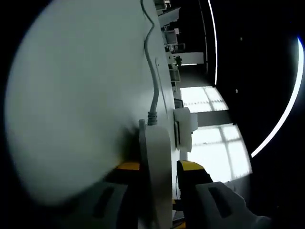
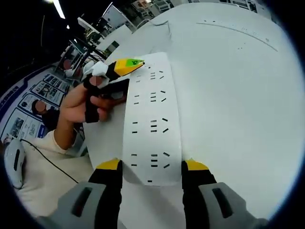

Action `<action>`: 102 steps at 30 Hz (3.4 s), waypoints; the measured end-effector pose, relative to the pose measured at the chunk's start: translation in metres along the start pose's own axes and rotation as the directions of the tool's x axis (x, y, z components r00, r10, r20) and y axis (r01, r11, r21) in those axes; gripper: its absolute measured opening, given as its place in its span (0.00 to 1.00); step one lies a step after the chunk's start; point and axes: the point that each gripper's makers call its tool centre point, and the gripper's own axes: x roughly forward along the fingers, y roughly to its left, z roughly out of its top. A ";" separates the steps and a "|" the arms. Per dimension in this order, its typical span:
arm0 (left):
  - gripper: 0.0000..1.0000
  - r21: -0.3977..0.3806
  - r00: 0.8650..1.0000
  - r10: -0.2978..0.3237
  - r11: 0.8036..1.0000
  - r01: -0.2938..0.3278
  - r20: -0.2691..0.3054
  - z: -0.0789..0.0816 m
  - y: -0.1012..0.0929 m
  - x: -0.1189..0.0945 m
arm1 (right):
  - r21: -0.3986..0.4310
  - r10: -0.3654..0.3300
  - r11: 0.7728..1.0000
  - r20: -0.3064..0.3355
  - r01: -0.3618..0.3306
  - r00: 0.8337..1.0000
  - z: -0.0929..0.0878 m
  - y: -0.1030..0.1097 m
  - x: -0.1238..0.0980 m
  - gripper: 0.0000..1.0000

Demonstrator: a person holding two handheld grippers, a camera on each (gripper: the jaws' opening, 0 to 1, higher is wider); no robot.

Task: Pick up the power strip scattered on the table, fix it on the side mounting bracket of the table, and press the switch

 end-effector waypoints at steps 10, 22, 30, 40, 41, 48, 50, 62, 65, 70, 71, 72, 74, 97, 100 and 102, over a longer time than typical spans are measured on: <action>0.27 0.019 1.000 0.017 1.000 -0.017 0.006 0.000 0.003 0.001 | 0.003 -0.007 1.000 0.007 0.007 1.000 0.001 -0.001 0.000 0.46; 0.26 0.007 1.000 0.013 1.000 -0.013 -0.001 0.001 0.003 0.001 | -0.002 -0.013 1.000 0.017 0.013 1.000 0.001 -0.002 0.000 0.46; 0.26 0.010 1.000 0.003 1.000 -0.003 0.000 0.001 0.002 0.001 | -0.015 -0.014 1.000 0.015 0.014 1.000 0.001 -0.002 0.000 0.46; 0.25 -0.007 1.000 -0.019 1.000 0.019 -0.007 0.003 0.000 0.001 | -0.113 0.000 0.994 0.082 0.010 0.997 0.002 -0.006 -0.005 0.49; 0.25 -0.008 1.000 -0.020 1.000 0.020 -0.005 0.004 0.000 0.001 | -0.128 -0.005 0.992 0.091 0.017 0.996 0.002 -0.006 -0.005 0.51; 0.25 -0.003 0.999 -0.045 0.999 0.045 0.003 0.008 -0.001 0.000 | -0.186 0.015 0.982 0.184 0.020 0.983 0.008 0.001 -0.016 0.50; 0.25 0.002 0.999 -0.051 0.999 0.051 0.004 0.010 -0.002 -0.001 | -0.209 0.040 0.978 0.214 0.006 0.976 0.010 0.006 -0.018 0.50; 0.25 0.010 0.998 -0.070 0.998 0.070 0.007 0.018 -0.004 -0.014 | -0.254 0.082 0.967 0.425 0.032 0.902 0.036 0.015 -0.040 0.46; 0.25 -0.005 0.997 -0.080 0.997 0.080 -0.003 0.020 -0.005 -0.016 | -0.267 0.091 0.963 0.464 0.041 0.881 0.040 0.016 -0.043 0.47; 0.25 -0.034 0.993 -0.115 0.993 0.115 -0.021 0.022 -0.013 -0.021 | -0.287 0.125 0.957 0.560 0.050 0.819 0.048 0.022 -0.056 0.49; 0.25 -0.035 0.993 -0.120 0.992 0.119 -0.023 0.022 -0.014 -0.022 | -0.287 0.131 0.957 0.566 0.045 0.814 0.048 0.023 -0.058 0.49; 0.25 -0.035 0.992 -0.124 0.992 0.123 -0.028 0.024 -0.015 -0.023 | -0.286 0.134 0.957 0.575 0.045 0.807 0.048 0.024 -0.060 0.49; 0.25 -0.032 0.991 -0.130 0.991 0.129 -0.037 0.026 -0.017 -0.026 | -0.279 0.134 0.959 0.592 0.046 0.794 0.048 0.023 -0.064 0.48; 0.25 -0.014 0.981 -0.171 0.985 0.170 -0.092 0.049 -0.024 -0.057 | -0.305 0.211 0.952 0.685 0.011 0.697 0.042 0.038 -0.074 0.44; 0.25 -0.019 0.977 -0.185 0.983 0.184 -0.105 0.049 -0.026 -0.058 | -0.296 0.211 0.955 0.694 0.006 0.688 0.040 0.038 -0.076 0.43; 0.25 -0.020 0.976 -0.187 0.982 0.186 -0.110 0.050 -0.026 -0.060 | -0.292 0.208 0.956 0.700 0.008 0.684 0.038 0.038 -0.076 0.43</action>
